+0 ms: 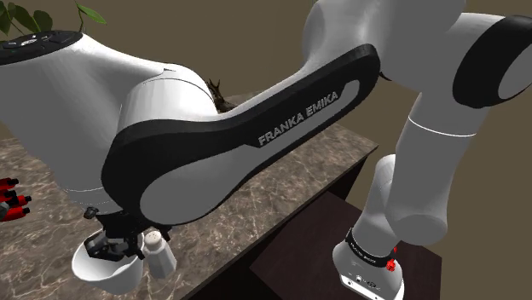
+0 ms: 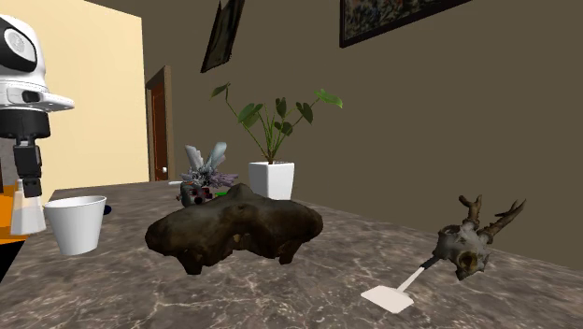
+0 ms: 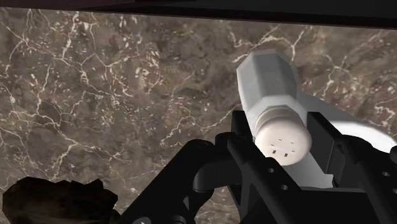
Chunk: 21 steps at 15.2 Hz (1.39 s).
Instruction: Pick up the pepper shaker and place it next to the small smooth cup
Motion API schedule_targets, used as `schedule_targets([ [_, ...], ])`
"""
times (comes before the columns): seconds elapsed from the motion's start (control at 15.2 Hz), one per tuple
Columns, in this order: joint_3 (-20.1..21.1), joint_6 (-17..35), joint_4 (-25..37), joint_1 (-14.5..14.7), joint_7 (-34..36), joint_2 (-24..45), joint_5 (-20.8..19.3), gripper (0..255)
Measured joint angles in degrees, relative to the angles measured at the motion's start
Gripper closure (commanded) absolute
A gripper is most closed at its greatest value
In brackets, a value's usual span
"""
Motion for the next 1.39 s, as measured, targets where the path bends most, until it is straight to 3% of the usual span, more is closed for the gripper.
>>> schedule_targets([
  [0.79, -0.57, 8.31, -5.42, 0.41, 2.43, 3.70, -2.84, 255],
  [1.25, -0.54, 9.15, -5.47, 0.59, 2.82, 4.12, -3.31, 255],
  [1.32, -0.54, 9.12, -5.49, 0.57, 2.80, 4.09, -3.29, 0],
  [1.39, -0.51, 9.16, -5.50, 0.56, 2.77, 3.99, -3.26, 0],
])
